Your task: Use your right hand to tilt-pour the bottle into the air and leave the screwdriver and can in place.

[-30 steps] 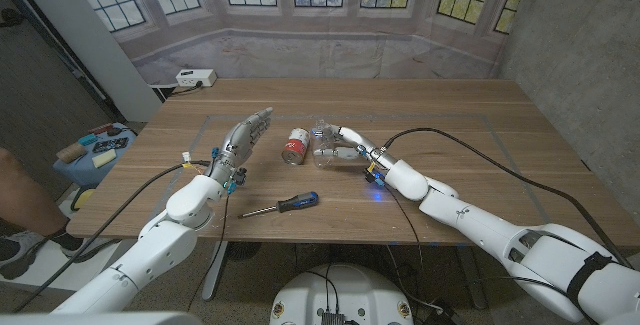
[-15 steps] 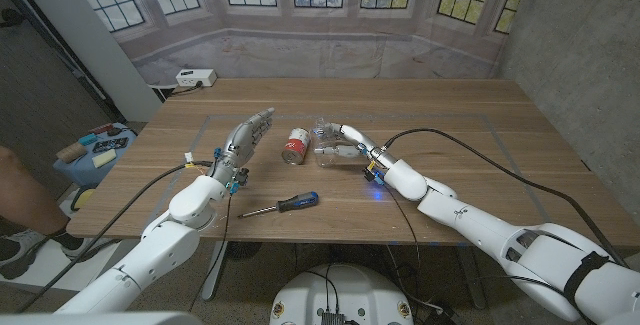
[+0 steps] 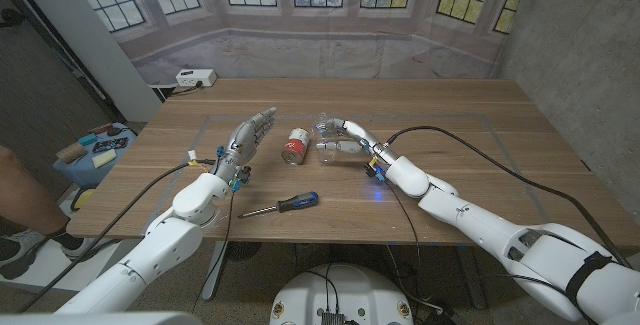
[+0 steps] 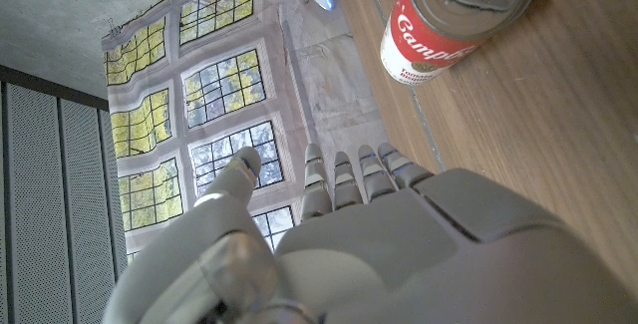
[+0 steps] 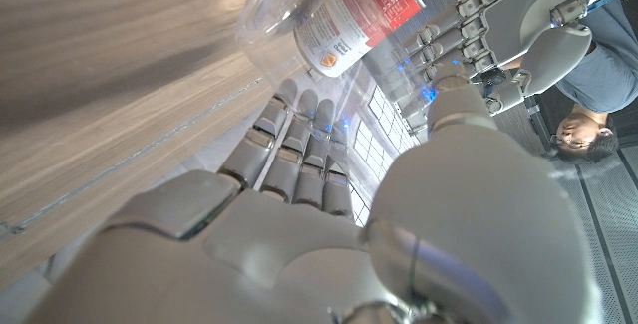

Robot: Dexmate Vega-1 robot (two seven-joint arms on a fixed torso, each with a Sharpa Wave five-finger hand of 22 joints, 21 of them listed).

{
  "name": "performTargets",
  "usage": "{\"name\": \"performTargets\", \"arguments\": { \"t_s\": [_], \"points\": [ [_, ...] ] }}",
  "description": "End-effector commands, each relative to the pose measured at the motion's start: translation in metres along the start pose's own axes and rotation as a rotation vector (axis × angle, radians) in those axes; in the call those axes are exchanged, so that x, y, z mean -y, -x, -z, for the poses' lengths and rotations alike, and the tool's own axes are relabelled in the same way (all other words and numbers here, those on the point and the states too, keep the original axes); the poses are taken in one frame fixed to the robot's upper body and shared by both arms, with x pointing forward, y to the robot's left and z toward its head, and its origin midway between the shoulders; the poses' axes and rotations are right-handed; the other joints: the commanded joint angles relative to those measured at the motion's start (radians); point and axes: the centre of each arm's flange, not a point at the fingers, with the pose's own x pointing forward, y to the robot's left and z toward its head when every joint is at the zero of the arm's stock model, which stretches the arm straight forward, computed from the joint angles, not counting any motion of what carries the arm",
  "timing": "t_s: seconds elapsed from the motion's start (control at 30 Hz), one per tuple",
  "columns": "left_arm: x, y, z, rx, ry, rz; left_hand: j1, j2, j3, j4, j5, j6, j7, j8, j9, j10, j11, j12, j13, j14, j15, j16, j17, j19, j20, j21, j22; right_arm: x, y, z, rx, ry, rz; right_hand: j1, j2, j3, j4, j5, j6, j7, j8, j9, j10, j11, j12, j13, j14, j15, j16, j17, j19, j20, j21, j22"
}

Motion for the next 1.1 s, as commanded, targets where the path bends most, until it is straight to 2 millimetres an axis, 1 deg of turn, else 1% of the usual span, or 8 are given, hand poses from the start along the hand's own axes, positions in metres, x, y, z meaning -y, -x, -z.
{"name": "performTargets", "arguments": {
  "t_s": [0.03,0.33,0.47,0.57,0.9,1.1],
  "points": [
    [0.0,-0.009,0.001,0.0,0.006,0.018,0.003,-0.002,0.002,0.006,0.008,0.009,0.003,-0.001,0.003,0.009,0.002,0.003,0.005,0.007,0.002,-0.004,0.003,0.013,0.0,-0.001,0.006,0.009,0.003,-0.006,-0.008,-0.016,0.002,-0.005,0.008,0.011,0.002,-0.002,0.005,0.0,0.006,0.004,0.0,0.004,0.002,0.007,0.005,-0.043,0.0,0.006,0.01,0.003,0.003,0.002],
    [-0.004,-0.009,0.001,0.0,0.003,0.009,0.003,-0.003,0.002,0.005,0.008,0.011,0.002,-0.002,0.003,0.01,0.002,0.002,0.005,0.007,0.002,-0.004,0.003,0.013,-0.001,-0.001,0.006,0.016,0.003,-0.013,-0.009,-0.007,-0.016,-0.006,0.01,0.015,0.004,-0.005,0.0,0.002,0.005,0.005,-0.007,0.004,0.002,0.011,0.001,-0.038,-0.005,0.012,0.009,0.003,-0.001,0.002],
    [-0.007,-0.008,0.001,0.003,0.002,-0.002,0.003,-0.002,0.003,0.006,0.008,0.009,0.001,-0.003,0.003,0.011,-0.002,0.002,0.005,0.007,0.002,-0.004,0.003,0.013,-0.001,-0.002,0.006,0.019,0.004,-0.014,-0.018,-0.006,-0.022,-0.01,0.01,0.016,0.006,-0.007,-0.004,0.006,0.004,0.005,-0.01,0.006,0.003,0.014,0.0,-0.037,-0.007,0.016,0.007,0.003,-0.004,0.002],
    [-0.009,-0.007,0.001,0.003,0.001,-0.006,0.003,-0.003,0.003,0.005,0.008,0.01,0.002,-0.003,0.003,0.01,0.002,0.002,0.005,0.007,0.002,-0.004,0.003,0.013,-0.001,-0.002,0.006,0.022,0.004,-0.015,-0.023,-0.002,-0.021,-0.012,0.01,0.016,0.008,-0.008,-0.006,0.006,0.004,0.006,-0.011,0.007,0.004,0.015,0.001,-0.037,-0.008,0.018,0.007,0.004,-0.004,0.002],
    [-0.013,-0.005,0.001,0.002,-0.001,-0.021,0.003,-0.003,0.002,0.004,0.008,0.01,0.002,-0.005,0.003,0.01,0.001,0.001,0.005,0.006,0.002,-0.005,0.003,0.012,-0.001,-0.002,0.006,0.032,0.008,-0.018,-0.023,0.013,-0.014,-0.017,0.008,0.017,0.01,-0.012,-0.004,0.008,0.005,0.007,-0.009,0.005,0.007,0.019,0.003,-0.035,-0.011,0.023,0.007,0.005,-0.007,0.003],
    [-0.013,-0.006,0.0,0.002,-0.004,-0.02,0.003,-0.002,0.002,0.004,0.008,0.009,0.002,-0.006,0.003,0.01,0.001,0.0,0.005,0.006,0.002,-0.005,0.003,0.012,-0.001,-0.003,0.006,0.043,0.011,-0.02,-0.033,0.013,-0.018,-0.022,0.007,0.018,0.012,-0.014,-0.004,0.009,0.005,0.007,-0.01,0.008,0.009,0.021,0.003,-0.033,-0.013,0.027,0.008,0.006,-0.008,0.003]
  ]
}}
